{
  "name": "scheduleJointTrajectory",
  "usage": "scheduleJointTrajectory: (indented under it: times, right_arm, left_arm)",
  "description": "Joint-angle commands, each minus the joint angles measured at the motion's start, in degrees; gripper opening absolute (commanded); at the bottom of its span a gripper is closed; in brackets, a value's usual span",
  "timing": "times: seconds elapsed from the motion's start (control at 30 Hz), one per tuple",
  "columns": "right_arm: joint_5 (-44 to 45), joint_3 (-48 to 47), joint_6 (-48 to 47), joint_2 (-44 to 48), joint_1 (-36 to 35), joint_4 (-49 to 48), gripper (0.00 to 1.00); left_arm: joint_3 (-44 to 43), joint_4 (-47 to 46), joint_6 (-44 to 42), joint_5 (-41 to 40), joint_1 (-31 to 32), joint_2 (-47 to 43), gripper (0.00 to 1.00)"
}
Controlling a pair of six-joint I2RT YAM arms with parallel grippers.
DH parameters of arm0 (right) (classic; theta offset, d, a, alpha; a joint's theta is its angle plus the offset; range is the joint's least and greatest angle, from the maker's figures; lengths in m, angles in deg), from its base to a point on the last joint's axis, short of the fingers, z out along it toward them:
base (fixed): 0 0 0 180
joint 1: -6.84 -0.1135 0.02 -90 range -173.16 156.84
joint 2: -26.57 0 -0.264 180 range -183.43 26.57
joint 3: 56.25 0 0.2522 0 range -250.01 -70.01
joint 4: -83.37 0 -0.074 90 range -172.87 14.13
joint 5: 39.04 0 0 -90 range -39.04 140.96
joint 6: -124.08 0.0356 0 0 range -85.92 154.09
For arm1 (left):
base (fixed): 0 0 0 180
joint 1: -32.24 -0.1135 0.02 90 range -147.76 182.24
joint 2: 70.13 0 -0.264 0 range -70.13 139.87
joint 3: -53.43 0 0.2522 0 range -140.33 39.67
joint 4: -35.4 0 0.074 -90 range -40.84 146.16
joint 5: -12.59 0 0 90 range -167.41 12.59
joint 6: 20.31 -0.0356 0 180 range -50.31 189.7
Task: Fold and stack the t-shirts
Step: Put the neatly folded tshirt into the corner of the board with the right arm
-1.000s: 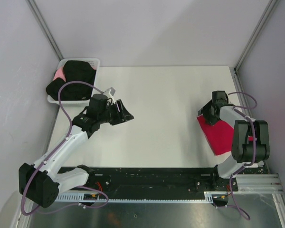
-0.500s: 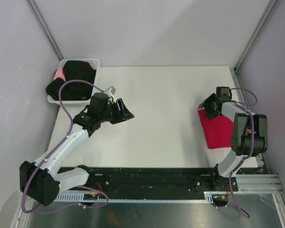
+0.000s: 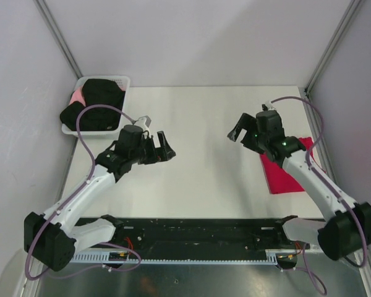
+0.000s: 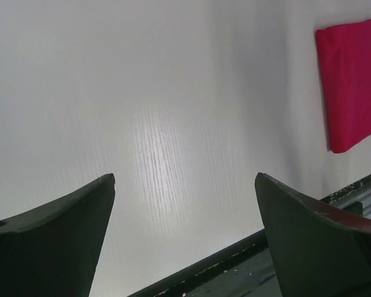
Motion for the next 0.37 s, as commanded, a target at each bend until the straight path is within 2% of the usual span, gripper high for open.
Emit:
scheduleJointTrajectory:
  times: [0.0,0.33]
  right_arm:
    - [6.29,-1.55,-2.17,6.12,-5.59,5.11,0.99]
    - [7.88,-1.56,-5.3,7.64,-7.45,5.32,0.99]
  left_arm:
    - [1.95,-0.42,-2.7,-6.4,0.93,-6.19,0.99]
    - [1.57,-0.43,-4.7,-10.04,1.01,-9.15,0.99]
